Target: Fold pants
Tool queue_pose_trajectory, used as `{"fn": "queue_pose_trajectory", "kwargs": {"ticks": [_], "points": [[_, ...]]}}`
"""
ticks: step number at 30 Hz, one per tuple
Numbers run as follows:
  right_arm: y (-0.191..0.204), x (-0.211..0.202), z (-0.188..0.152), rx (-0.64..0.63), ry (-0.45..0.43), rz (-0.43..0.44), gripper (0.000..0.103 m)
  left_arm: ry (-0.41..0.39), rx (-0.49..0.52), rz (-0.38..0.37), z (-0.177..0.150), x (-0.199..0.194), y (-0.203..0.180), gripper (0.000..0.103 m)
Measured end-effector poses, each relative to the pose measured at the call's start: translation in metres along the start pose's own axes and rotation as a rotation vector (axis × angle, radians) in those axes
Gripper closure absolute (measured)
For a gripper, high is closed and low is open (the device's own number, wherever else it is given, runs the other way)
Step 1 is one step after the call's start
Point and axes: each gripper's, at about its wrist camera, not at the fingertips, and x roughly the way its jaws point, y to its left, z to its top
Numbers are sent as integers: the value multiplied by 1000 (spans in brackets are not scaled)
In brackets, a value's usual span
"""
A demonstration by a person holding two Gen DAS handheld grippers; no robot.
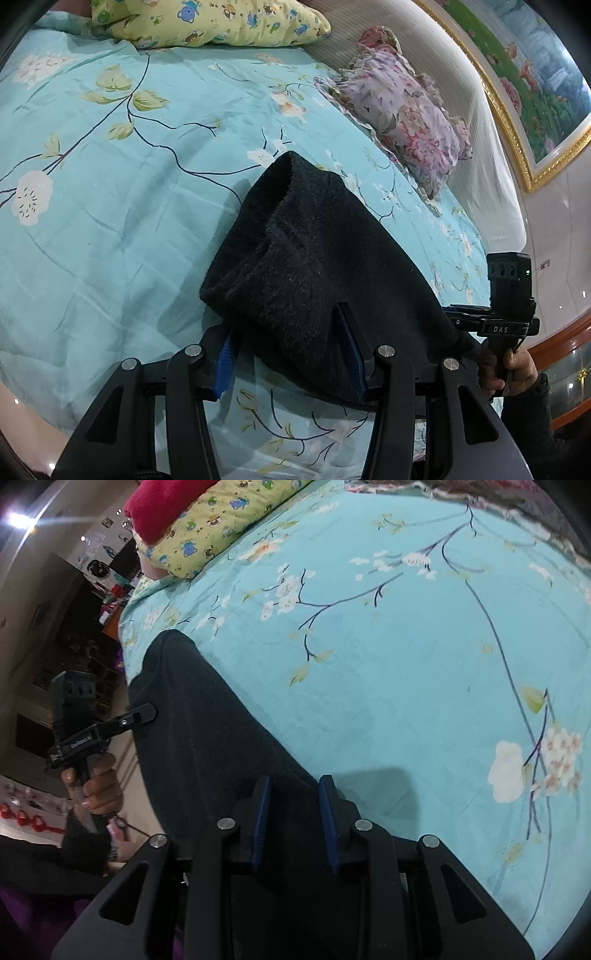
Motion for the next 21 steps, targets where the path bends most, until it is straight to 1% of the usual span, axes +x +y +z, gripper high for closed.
{"fn": "queue_pose_trajectory", "kwargs": {"ticks": [2,4,5,6,7,8,10,13,16,17,18,19,21], "points": [[-2,2,-2,3,2,18,74,-3,6,-6,0,2,0,55],[4,4,-4,-27,-2,-3,76,-7,26,-6,0,5,-3,65],[8,4,-5,-48,-11,-31,87,-4,37,-11,0,7,-5,78],[11,3,-6,-65,-20,-73,92,-2,42,-18,0,9,-7,82],[13,0,-7,-71,-38,-100,95,-13,54,-13,0,7,-9,83],[16,-6,-7,-71,-76,-119,97,-25,74,-9,1,5,-13,85],[21,-20,-6,-72,-144,-164,98,-63,127,-16,5,-5,-25,85],[29,-43,1,-74,-261,-212,99,-99,154,-51,14,-21,-35,85],[29,-58,10,-48,-363,-259,99,-149,196,-59,22,-33,-45,85],[27,-59,12,-40,-381,-270,103,-157,209,-54,24,-32,-45,85],[25,-58,14,-28,-406,-299,103,-152,217,-47,25,-28,-45,85],[21,-55,15,-13,-417,-310,103,-142,222,-39,26,-24,-42,85],[10,-46,19,24,-416,-285,103,-104,233,-1,25,-6,-34,85]]}}
